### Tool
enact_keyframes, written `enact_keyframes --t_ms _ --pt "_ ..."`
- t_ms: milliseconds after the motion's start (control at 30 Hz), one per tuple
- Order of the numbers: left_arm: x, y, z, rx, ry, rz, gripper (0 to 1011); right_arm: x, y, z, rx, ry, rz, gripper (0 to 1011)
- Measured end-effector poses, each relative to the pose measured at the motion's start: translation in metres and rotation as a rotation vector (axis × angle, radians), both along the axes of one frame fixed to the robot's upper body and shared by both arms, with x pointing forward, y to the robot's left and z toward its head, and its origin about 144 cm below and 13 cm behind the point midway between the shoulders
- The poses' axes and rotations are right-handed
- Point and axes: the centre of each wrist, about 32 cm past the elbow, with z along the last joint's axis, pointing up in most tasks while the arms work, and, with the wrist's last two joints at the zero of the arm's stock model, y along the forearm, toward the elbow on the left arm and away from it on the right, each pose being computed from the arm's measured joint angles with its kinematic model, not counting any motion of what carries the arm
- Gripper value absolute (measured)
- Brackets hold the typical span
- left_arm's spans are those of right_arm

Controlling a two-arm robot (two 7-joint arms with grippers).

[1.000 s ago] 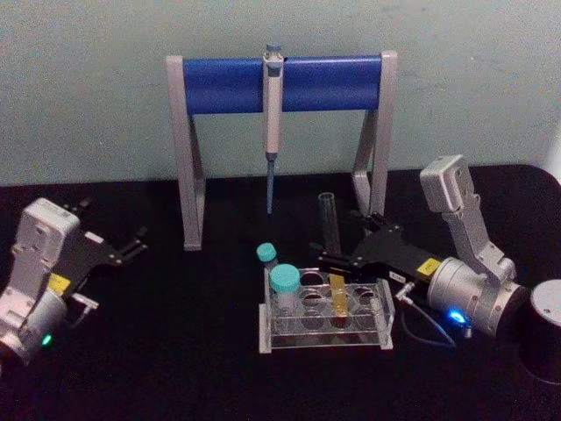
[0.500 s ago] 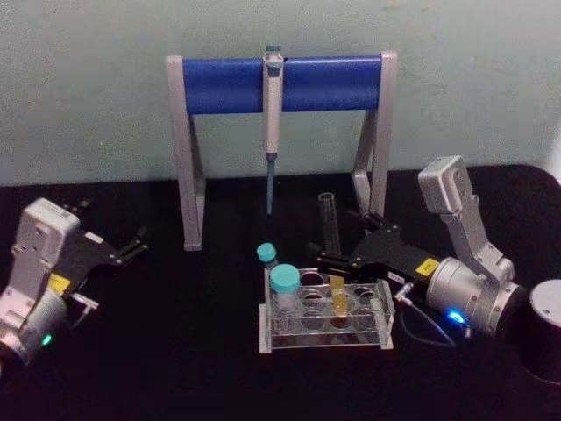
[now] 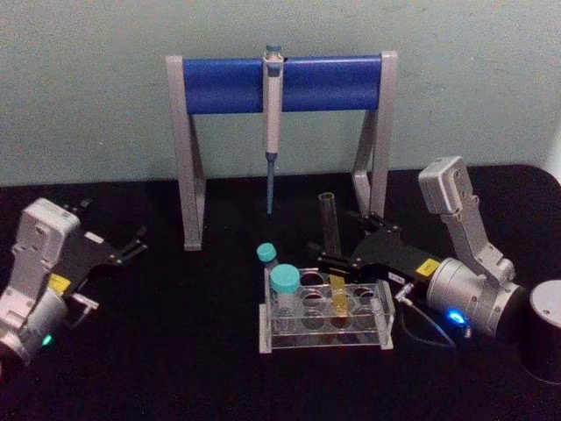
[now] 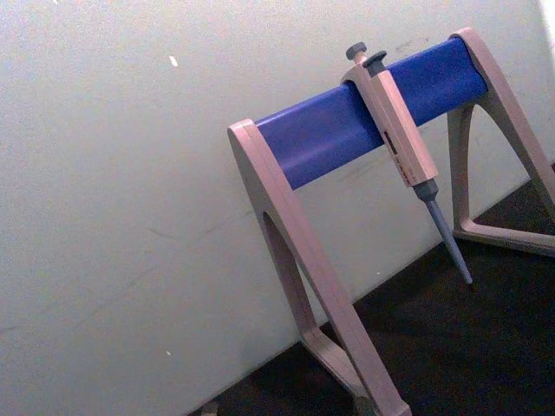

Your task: Pick up the test tube from the test tube rack, shake it, then place it back into the test tube rack.

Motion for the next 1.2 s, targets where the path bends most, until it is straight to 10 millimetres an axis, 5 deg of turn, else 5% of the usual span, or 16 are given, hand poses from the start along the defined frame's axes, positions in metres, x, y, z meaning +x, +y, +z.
enact_keyframes --t_ms 200,800,1200 --pt "0.0000 0.0000 0.0000 0.000 0.000 0.000 1001 0.0000 0.0001 0.0001 0.000 0.000 0.000 860" --pt "0.0000 0.0000 0.0000 0.000 0.000 0.000 1001 0.0000 0.0002 0.0003 0.002 0.001 0.000 269" --pt "0.0000 0.0000 0.0000 0.000 0.000 0.000 1001 0.0000 0.0002 0.0003 0.002 0.000 0.000 229"
